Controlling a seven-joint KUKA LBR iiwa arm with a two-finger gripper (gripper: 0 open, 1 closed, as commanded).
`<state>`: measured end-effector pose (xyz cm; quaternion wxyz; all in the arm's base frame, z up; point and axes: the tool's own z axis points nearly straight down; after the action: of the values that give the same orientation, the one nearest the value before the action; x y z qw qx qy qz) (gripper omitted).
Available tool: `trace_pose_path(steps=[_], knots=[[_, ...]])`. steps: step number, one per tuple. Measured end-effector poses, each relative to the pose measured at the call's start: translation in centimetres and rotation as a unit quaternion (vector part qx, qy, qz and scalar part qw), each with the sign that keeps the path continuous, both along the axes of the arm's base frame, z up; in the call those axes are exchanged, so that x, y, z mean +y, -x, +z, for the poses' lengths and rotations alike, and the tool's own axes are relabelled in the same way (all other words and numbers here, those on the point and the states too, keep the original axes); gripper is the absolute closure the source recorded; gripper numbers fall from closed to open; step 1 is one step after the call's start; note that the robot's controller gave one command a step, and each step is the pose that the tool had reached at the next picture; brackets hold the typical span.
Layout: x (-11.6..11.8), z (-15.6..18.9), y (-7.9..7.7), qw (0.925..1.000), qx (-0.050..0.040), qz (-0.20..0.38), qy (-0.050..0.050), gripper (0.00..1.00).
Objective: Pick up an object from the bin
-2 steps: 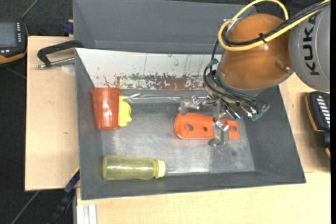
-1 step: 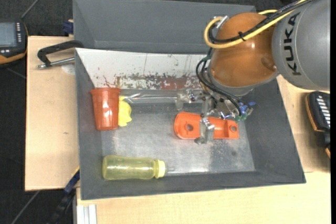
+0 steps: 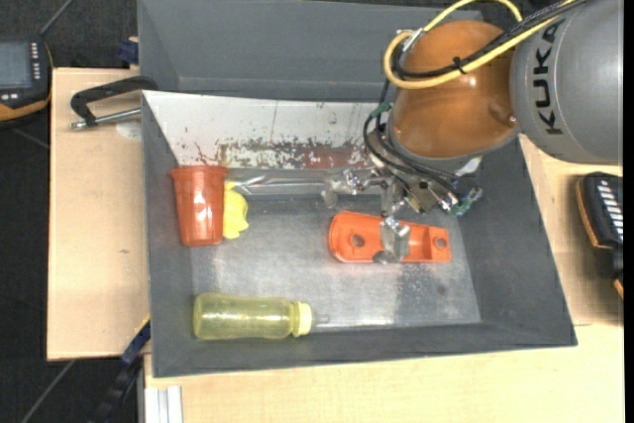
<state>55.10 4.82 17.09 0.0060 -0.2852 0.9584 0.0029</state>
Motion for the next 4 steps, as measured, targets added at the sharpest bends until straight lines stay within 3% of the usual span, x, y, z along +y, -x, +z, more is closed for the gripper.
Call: trace_pose_path(steps=[1, 2, 3, 4], knots=[[-2.4, -4.0, 0.8, 0.9960, -0.0004, 0.089, 0.001, 0.00], [-2.4, -4.8, -0.8, 0.9836, -0.0031, 0.181, 0.001, 0.00], [-3.0, -8.6, -1.7, 0.9673, -0.0044, 0.254, 0.002, 0.00], [-2.9, -10.8, -2.0, 0.9649, -0.0036, 0.263, 0.001, 0.00]])
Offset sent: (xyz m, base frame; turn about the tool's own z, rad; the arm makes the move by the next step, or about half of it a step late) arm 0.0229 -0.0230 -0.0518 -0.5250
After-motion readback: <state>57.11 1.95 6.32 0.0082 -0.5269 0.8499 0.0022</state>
